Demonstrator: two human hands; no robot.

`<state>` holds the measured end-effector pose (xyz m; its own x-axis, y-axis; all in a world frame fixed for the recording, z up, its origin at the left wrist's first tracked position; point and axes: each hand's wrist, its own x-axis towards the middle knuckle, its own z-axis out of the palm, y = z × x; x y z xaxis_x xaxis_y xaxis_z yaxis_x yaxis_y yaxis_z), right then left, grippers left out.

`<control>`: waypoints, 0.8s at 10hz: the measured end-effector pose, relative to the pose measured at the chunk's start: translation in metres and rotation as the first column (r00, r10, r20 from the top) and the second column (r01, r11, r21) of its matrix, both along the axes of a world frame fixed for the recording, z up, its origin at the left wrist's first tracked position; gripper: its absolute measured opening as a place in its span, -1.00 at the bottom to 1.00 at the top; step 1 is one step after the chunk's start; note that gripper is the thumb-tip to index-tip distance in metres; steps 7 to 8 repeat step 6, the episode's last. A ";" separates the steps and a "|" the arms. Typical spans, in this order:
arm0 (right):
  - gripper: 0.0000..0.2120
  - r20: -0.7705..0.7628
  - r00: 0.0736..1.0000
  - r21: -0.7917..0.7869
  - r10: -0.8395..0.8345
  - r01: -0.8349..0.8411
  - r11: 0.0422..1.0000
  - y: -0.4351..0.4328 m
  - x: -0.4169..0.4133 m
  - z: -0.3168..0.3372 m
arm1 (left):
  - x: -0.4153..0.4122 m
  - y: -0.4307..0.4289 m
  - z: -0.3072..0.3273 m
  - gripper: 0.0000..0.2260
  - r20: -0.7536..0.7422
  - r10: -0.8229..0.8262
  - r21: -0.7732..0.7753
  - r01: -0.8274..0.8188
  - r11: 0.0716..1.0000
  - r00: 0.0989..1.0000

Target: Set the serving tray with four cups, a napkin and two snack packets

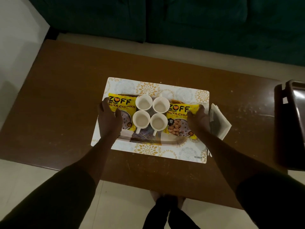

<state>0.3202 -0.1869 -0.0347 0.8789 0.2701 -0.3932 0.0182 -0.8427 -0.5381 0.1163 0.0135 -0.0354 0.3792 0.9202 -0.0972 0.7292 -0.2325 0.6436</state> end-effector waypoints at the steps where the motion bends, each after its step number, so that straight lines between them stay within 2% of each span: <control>1: -0.39 0.052 0.999 0.041 -0.013 0.011 0.999 -0.006 0.007 0.012 | 0.003 -0.004 0.011 -0.57 -0.023 -0.014 0.057 0.015 0.998 1.000; 2: -0.40 0.110 0.993 0.100 0.045 -0.056 0.993 -0.016 0.019 0.041 | 0.015 -0.016 0.036 -0.57 -0.041 -0.056 0.101 0.060 0.993 0.998; 3: -0.39 0.085 0.990 0.155 0.111 -0.124 0.980 -0.028 0.033 0.075 | 0.032 -0.032 0.068 -0.55 0.007 -0.131 0.120 0.130 0.984 0.991; 5: -0.49 0.236 0.932 0.072 0.275 -0.299 0.952 -0.065 0.057 0.157 | 0.071 -0.071 0.132 -0.48 0.032 -0.269 0.130 0.263 0.956 0.963; 6: -0.46 0.304 0.911 0.036 0.278 -0.303 0.952 -0.068 0.059 0.184 | 0.087 -0.082 0.156 -0.46 0.026 -0.373 0.119 0.368 0.922 0.927; 8: -0.46 0.304 0.911 0.036 0.278 -0.303 0.952 -0.068 0.059 0.184 | 0.087 -0.082 0.156 -0.46 0.026 -0.373 0.119 0.368 0.922 0.927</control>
